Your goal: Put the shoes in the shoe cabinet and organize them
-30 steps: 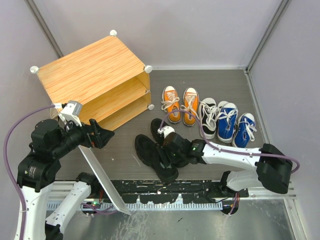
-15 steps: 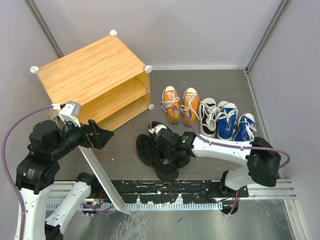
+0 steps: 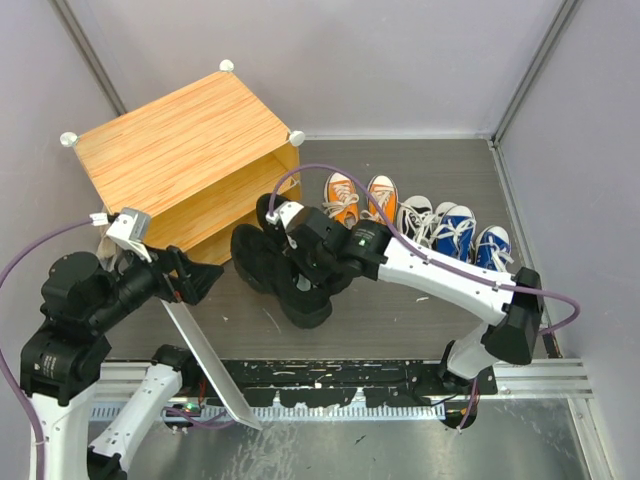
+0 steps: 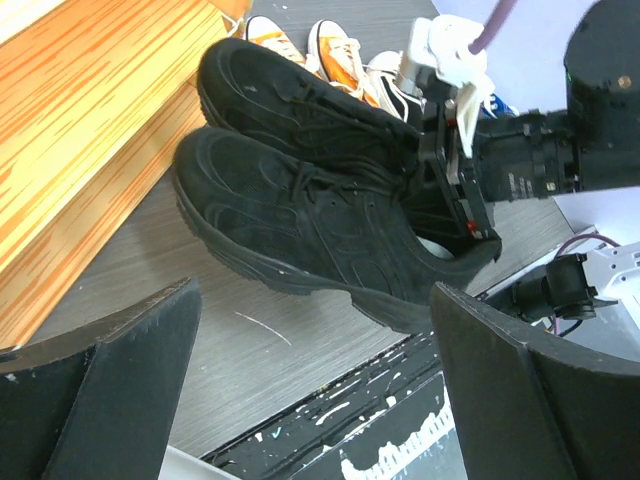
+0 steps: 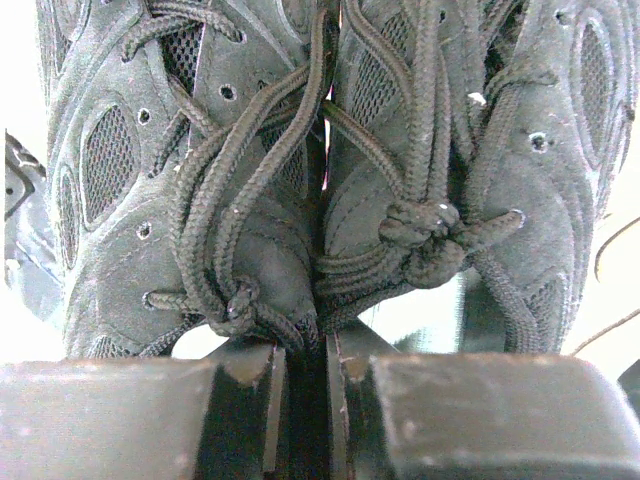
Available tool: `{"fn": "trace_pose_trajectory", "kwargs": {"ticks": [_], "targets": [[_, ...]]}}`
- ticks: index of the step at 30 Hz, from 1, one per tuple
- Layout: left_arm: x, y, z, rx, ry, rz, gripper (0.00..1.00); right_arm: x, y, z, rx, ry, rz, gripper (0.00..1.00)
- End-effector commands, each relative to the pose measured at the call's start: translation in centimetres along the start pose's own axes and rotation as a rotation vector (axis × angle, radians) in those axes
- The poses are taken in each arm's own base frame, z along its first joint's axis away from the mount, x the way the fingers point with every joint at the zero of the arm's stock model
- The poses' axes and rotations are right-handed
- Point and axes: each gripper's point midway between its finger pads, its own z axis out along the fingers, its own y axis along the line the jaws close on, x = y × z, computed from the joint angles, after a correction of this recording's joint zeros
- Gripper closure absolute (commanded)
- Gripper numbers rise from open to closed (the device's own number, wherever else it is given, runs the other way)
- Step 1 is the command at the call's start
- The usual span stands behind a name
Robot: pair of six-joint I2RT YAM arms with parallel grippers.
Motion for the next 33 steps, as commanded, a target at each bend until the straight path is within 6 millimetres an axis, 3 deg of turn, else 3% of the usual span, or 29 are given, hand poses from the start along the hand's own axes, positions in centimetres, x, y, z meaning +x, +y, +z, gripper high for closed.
{"fn": "trace_pose_trajectory", "kwargs": {"ticks": [1, 7, 14, 24, 33], "targets": [[-1.6, -1.0, -1.2, 0.023, -0.068, 0.036, 0.02, -9.1, -1.0, -1.7, -0.009, -0.264, 0.012, 0.99], [-1.9, -1.4, -1.9, 0.030, -0.087, 0.049, 0.02, -15.4, -3.0, -0.9, -0.037, -0.388, 0.065, 0.99], [-1.5, -1.4, -1.9, 0.037, -0.080, 0.046, 0.02, -21.0, -2.9, 0.0, -0.054, -0.482, 0.057, 0.99], [0.0, -0.9, -1.2, 0.041, -0.043, 0.025, 0.02, -24.3, -3.5, 1.3, -0.064, -0.551, 0.094, 0.99], [0.9, -0.4, -0.8, 0.031, -0.023, 0.012, 0.02, -28.7, -5.6, 2.6, -0.085, -0.660, 0.134, 0.99]]}}
